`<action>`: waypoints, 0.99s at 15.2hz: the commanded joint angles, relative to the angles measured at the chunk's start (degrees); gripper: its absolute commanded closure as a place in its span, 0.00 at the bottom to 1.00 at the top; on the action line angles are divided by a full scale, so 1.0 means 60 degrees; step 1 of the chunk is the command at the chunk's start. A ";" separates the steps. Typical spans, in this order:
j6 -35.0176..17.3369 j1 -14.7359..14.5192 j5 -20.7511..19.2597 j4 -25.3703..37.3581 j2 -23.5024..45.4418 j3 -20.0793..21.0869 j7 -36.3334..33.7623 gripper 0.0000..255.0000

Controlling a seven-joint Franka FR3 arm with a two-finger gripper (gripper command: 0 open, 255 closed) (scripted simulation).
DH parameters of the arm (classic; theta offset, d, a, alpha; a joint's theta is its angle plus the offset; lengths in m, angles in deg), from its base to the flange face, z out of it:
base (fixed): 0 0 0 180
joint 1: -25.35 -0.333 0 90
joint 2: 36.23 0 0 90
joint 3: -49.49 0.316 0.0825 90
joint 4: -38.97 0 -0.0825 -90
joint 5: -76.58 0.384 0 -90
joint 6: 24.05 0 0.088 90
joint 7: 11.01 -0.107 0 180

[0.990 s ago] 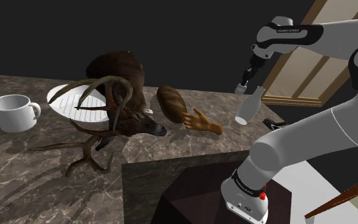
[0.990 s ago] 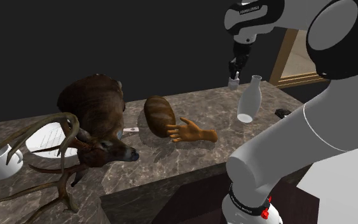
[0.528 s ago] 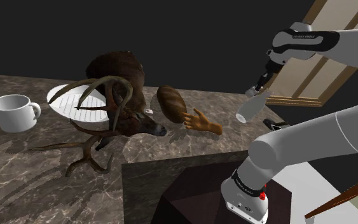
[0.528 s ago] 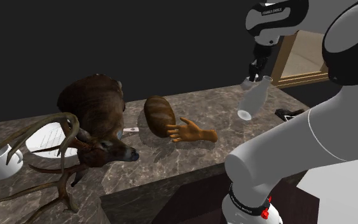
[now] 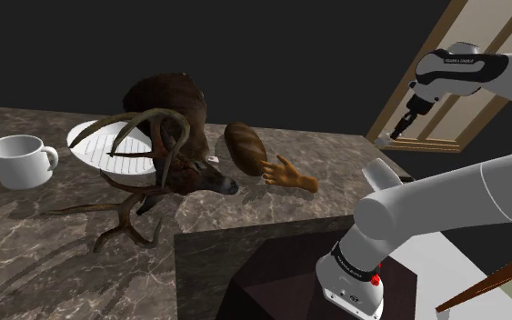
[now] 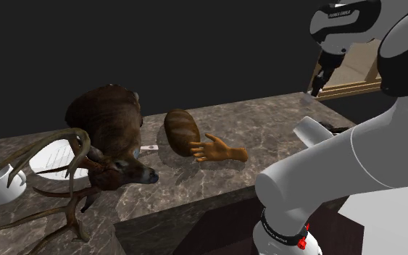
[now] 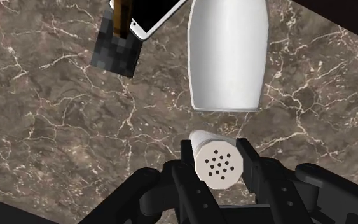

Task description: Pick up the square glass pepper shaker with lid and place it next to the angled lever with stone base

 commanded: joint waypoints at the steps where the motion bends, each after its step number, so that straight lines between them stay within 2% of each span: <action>1: 0.0066 0.0083 -0.0091 0.0241 0.0045 -0.0425 0.0529 1.00; 2: 0.0083 0.0103 -0.0122 0.0358 0.0083 -0.0636 0.0770 1.00; 15: -0.1604 0.0057 -0.0353 -0.1019 0.0356 -0.1315 0.0768 1.00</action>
